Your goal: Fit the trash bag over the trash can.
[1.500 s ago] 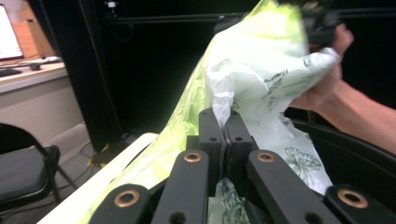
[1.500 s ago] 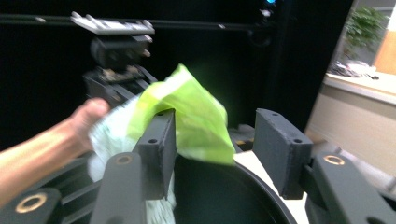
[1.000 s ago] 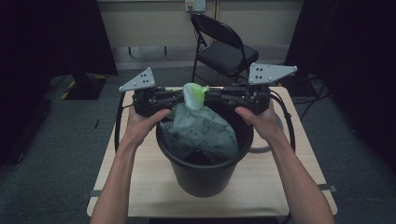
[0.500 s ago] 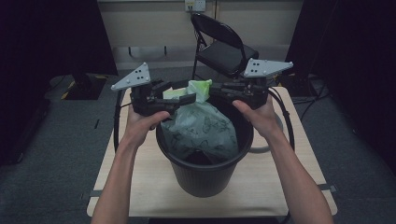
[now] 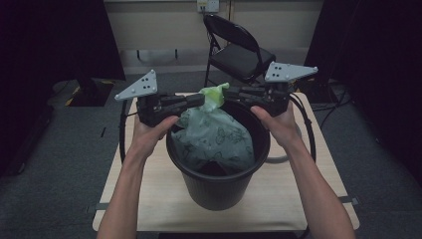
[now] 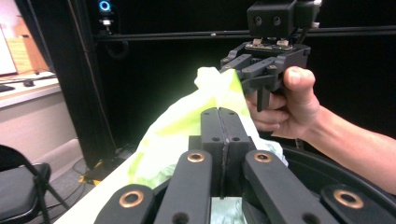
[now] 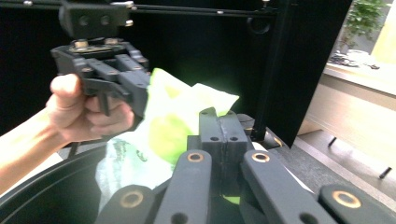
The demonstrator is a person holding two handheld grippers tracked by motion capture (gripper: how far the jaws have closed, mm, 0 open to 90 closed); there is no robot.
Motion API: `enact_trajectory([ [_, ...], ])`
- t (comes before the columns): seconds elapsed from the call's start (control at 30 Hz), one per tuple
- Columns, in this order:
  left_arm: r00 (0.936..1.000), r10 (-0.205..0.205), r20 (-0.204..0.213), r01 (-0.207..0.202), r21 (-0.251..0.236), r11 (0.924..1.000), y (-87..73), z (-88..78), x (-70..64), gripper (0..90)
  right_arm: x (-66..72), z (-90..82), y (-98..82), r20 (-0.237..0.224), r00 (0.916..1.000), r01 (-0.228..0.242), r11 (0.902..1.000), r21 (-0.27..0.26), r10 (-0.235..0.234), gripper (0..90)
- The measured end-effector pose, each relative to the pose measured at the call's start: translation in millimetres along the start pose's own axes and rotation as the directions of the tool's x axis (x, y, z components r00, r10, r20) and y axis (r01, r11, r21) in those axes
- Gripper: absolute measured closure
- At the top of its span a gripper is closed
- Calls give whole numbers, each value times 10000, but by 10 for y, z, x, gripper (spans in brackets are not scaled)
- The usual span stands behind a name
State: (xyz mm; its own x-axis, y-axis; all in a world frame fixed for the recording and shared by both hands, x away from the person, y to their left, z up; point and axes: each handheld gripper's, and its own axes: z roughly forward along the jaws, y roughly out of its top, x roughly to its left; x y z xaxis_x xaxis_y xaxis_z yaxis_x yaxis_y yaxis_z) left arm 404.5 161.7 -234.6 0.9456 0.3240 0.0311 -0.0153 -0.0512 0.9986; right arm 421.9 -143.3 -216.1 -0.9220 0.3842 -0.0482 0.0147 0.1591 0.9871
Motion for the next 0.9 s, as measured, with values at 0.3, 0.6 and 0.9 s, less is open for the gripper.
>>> enact_trajectory([
  [0.3, 9992, -266, -305, 263, -106, 9996, -13, -32, 34, 801, -91, -47, -70, 323, 9989, -349, 9994, -81, 352, 900],
  [0.6, 9957, -160, -913, 163, 31, 9999, 111, 101, -29, 310, 0, 101, 62, 124, 9998, -178, 9998, -38, 179, 900],
  [0.9, 9994, 137, -325, -116, 629, 9979, 39, 102, 3, 900, 16, 95, 52, -103, 9999, -100, 9997, -212, 97, 792],
])
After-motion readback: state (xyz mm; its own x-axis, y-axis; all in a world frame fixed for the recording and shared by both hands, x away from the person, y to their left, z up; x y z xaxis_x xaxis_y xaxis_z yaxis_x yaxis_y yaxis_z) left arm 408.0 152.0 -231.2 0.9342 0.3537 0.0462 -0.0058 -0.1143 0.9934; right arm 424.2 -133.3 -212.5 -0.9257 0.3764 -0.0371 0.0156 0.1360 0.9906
